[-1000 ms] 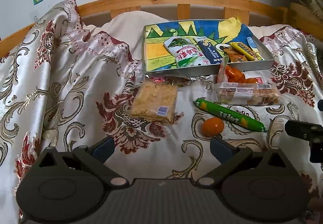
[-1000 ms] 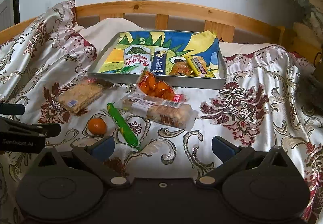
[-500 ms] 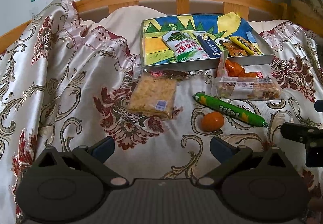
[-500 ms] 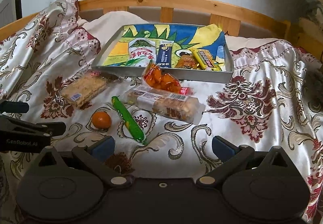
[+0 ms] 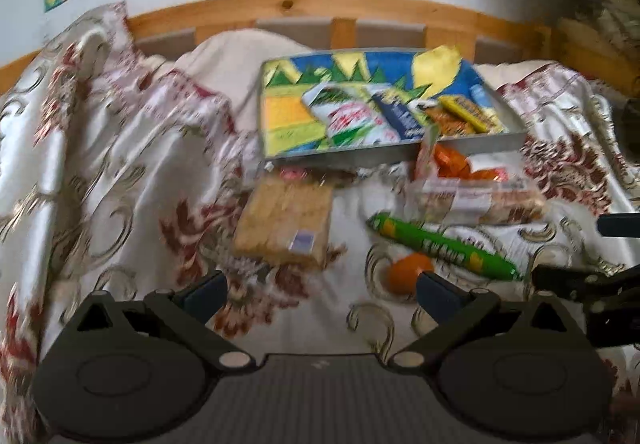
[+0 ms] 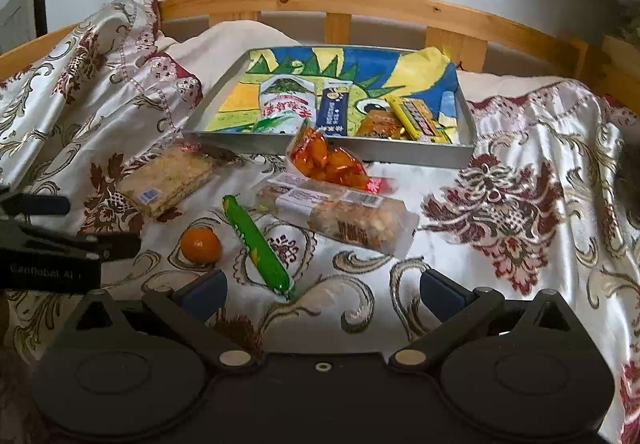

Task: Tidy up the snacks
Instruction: 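Move the right tool toward the green tube snack while the left tool approaches the orange, then grasp the green tube snack with the right tool while the left tool grasps the orange, then carry the green tube into the tray with the right tool while the left tool places the orange there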

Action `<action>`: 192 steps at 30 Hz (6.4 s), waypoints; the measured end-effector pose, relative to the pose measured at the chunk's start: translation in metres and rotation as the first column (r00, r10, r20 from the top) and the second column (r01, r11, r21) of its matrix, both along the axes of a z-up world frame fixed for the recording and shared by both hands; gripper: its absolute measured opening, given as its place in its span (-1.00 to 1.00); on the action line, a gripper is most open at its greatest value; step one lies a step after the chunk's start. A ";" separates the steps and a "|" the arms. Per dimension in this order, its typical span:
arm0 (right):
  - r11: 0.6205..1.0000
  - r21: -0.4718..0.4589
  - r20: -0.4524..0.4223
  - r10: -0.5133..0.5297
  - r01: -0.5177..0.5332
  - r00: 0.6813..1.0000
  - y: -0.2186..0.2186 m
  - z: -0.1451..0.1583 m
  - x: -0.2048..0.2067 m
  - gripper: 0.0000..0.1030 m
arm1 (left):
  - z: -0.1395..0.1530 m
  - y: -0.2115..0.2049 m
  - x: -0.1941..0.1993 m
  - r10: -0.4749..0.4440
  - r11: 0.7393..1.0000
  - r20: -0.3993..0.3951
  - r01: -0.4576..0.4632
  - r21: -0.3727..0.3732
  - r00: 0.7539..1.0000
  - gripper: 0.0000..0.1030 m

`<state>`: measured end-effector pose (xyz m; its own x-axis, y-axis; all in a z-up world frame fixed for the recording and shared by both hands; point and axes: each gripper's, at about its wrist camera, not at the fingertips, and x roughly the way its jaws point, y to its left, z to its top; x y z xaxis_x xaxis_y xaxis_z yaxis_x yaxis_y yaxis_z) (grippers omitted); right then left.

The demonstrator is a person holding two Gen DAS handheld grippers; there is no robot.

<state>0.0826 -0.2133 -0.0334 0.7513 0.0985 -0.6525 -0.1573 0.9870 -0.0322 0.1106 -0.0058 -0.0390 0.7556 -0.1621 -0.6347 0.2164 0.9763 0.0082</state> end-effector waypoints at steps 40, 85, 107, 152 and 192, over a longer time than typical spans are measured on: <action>0.953 -0.159 -0.017 0.258 -0.258 0.966 0.019 -0.031 0.032 0.11 | -0.030 -0.014 0.043 -0.282 0.952 -0.105 0.265 -0.151 0.954 0.52; 0.913 -0.140 -0.075 0.376 -0.383 0.924 0.037 -0.039 0.042 -0.59 | -0.039 -0.018 0.059 -0.280 0.946 -0.208 0.233 -0.223 0.937 -0.32; 0.735 -0.540 0.056 0.519 -0.411 0.853 0.043 -0.029 -0.024 -0.64 | -0.012 -0.032 0.034 -0.208 0.967 -0.194 0.172 -0.186 0.959 -0.33; 0.900 -0.394 0.209 0.286 -0.187 0.935 0.012 0.028 0.157 -0.64 | 0.022 -0.009 0.210 0.094 0.978 -0.079 -0.107 -0.181 0.992 -0.32; 0.982 -0.170 0.182 0.110 -0.079 0.977 -0.012 0.015 0.187 0.37 | 0.017 -0.019 0.197 0.112 0.988 -0.043 -0.115 -0.102 0.993 0.81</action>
